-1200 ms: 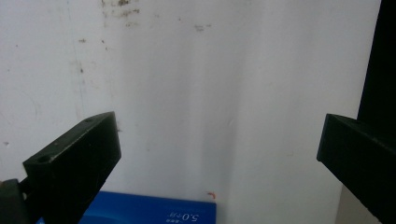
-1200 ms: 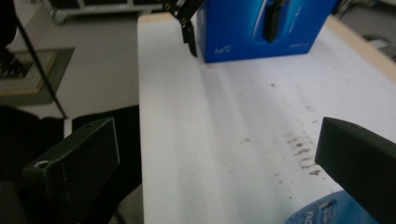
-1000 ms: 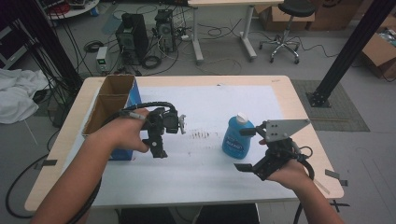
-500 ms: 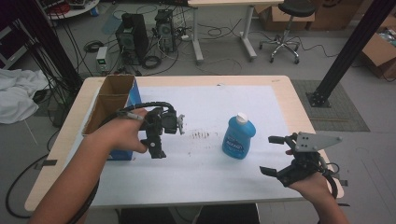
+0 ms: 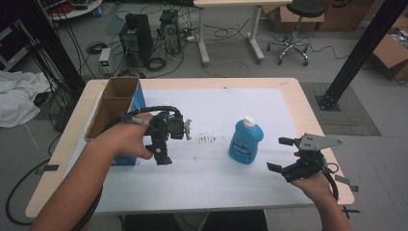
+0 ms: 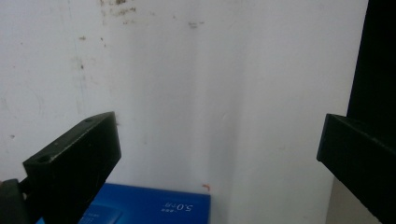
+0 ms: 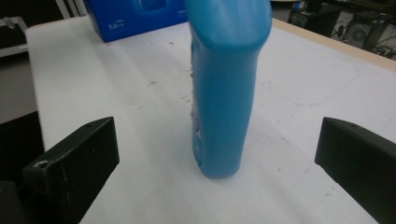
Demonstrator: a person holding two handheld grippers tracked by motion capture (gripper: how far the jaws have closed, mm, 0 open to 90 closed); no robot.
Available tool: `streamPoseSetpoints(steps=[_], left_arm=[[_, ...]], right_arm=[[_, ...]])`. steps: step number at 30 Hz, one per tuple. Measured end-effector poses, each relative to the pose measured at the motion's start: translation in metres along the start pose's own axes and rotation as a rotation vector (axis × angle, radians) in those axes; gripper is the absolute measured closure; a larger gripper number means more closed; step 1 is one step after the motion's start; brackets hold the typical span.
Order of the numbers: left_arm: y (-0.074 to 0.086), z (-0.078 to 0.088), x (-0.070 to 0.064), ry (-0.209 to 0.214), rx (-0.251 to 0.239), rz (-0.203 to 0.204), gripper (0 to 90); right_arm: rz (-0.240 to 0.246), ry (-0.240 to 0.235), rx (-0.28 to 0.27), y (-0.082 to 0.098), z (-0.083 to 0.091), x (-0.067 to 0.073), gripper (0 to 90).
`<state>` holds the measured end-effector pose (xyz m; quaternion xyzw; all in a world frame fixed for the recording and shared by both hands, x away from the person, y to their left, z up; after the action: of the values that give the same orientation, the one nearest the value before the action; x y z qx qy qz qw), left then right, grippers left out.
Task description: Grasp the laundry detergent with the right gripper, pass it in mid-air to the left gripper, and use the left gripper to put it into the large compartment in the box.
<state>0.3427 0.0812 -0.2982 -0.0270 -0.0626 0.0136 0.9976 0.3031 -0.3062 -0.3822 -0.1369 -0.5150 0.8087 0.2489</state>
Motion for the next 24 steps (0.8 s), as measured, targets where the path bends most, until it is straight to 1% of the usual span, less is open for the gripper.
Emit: streamPoseSetpoints(steps=[1, 2, 5, 9, 11, 13, 20, 24], left_arm=[[0.0, 0.001, 0.0, -0.001, 0.002, 0.002, 0.1], [0.001, 0.001, 0.0, -0.002, -0.001, 0.002, 0.1], [0.003, 0.001, 0.0, -0.002, 0.0, 0.007, 0.1], [0.003, 0.002, 0.0, -0.001, 0.007, 0.009, 0.1], [0.003, 0.003, 0.0, -0.004, 0.006, 0.007, 0.1], [0.003, 0.003, 0.0, -0.009, 0.019, 0.006, 0.1], [0.005, 0.006, -0.001, -0.018, 0.022, 0.003, 0.1], [0.008, 0.005, -0.001, -0.015, 0.023, 0.017, 0.1]], right_arm=[[0.0, 0.002, 0.002, 0.0, -0.002, -0.001, 0.0], [-0.005, 0.003, 0.001, 0.001, -0.008, -0.005, 0.0], [-0.009, 0.003, -0.001, 0.002, -0.013, -0.007, 0.0], [-0.012, -0.003, 0.003, 0.001, -0.028, -0.012, 0.0], [-0.01, -0.005, 0.003, 0.0, -0.034, -0.014, 0.0], [-0.011, -0.006, 0.006, 0.0, -0.04, -0.015, 0.0], [-0.007, -0.02, 0.022, 0.0, -0.057, -0.016, 0.0], [-0.01, -0.025, 0.017, 0.001, -0.064, -0.017, 0.0]])
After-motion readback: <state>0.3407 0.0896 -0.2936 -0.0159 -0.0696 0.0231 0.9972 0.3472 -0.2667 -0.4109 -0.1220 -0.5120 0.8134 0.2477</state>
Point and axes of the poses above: each handheld gripper's, and its own axes: z roughly backward along the jaws, y roughly out of its underside, x roughly to its left, the point moved 1 cm from there along -z, roughly forward along the jaws, and after that the axes turned 1 degree about -z, right-handed, at the moved point
